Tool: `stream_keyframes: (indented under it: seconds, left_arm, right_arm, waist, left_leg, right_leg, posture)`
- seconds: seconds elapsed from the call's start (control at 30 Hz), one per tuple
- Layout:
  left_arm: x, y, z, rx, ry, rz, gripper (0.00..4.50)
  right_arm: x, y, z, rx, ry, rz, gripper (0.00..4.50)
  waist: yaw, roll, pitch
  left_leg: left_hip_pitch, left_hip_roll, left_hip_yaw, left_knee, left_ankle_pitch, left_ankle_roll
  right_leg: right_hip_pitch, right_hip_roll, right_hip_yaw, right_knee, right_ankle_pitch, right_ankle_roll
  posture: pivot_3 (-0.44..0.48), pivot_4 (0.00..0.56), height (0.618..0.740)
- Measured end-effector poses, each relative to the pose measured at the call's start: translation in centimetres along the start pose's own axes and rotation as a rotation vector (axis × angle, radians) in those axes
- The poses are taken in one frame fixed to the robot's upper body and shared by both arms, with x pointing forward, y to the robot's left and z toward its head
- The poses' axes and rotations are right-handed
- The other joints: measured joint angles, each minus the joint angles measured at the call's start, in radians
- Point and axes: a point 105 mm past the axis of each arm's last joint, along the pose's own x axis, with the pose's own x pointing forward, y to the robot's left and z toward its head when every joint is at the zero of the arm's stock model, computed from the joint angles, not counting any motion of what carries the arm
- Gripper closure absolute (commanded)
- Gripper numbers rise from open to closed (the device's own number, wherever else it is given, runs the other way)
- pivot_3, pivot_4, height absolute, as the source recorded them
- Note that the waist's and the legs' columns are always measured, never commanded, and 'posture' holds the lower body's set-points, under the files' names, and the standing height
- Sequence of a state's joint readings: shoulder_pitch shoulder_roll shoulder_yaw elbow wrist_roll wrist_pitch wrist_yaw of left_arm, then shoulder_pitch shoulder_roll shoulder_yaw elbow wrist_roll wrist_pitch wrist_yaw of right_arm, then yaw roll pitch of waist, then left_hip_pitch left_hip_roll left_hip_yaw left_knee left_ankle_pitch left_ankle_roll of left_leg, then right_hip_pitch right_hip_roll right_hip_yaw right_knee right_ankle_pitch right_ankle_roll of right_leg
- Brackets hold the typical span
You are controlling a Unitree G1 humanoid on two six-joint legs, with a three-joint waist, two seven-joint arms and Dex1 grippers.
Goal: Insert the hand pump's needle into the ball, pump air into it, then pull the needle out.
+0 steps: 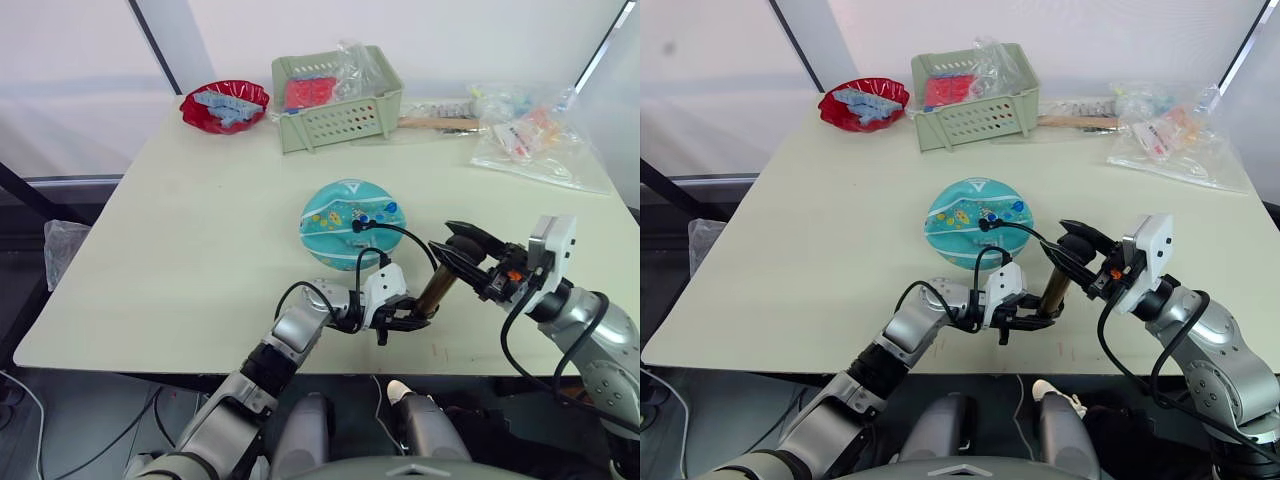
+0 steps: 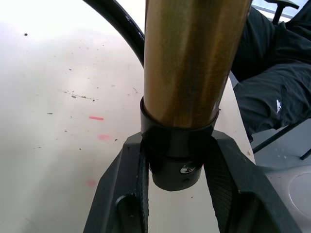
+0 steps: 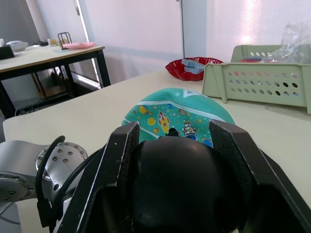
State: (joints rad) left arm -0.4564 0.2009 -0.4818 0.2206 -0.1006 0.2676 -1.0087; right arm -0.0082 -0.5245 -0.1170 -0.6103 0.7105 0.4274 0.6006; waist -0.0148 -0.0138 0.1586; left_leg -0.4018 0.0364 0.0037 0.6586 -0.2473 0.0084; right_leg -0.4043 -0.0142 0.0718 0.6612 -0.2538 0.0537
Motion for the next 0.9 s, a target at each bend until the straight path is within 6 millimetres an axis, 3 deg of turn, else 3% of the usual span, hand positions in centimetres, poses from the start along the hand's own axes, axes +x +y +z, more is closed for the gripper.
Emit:
stream_keyframes:
  seconds: [0.63,0.9]
  left_arm:
    - [3.3,1.1,-1.7,0.098,0.014,0.013,3.42]
    - [3.3,1.3,-2.4,0.1,0.027,0.018,3.42]
  right_arm:
    - [-0.8,0.0,-2.0,-0.163,0.088,0.034,2.71]
    - [-1.0,-0.4,-1.1,-0.156,0.077,0.04,2.71]
  waist:
    - [0.001,0.0,0.0]
    - [0.001,0.0,0.0]
  left_leg:
    - [-0.001,0.0,0.0,0.001,0.0,0.0]
    - [-0.001,0.0,-0.001,0.001,0.0,0.0]
  right_leg:
    - [0.0,0.0,0.0,0.0,0.001,-0.001]
    - [0.0,0.0,-0.001,0.0,0.002,-0.002]
  posture:
    - [0.0,0.15,0.736]
    - [0.0,0.15,0.736]
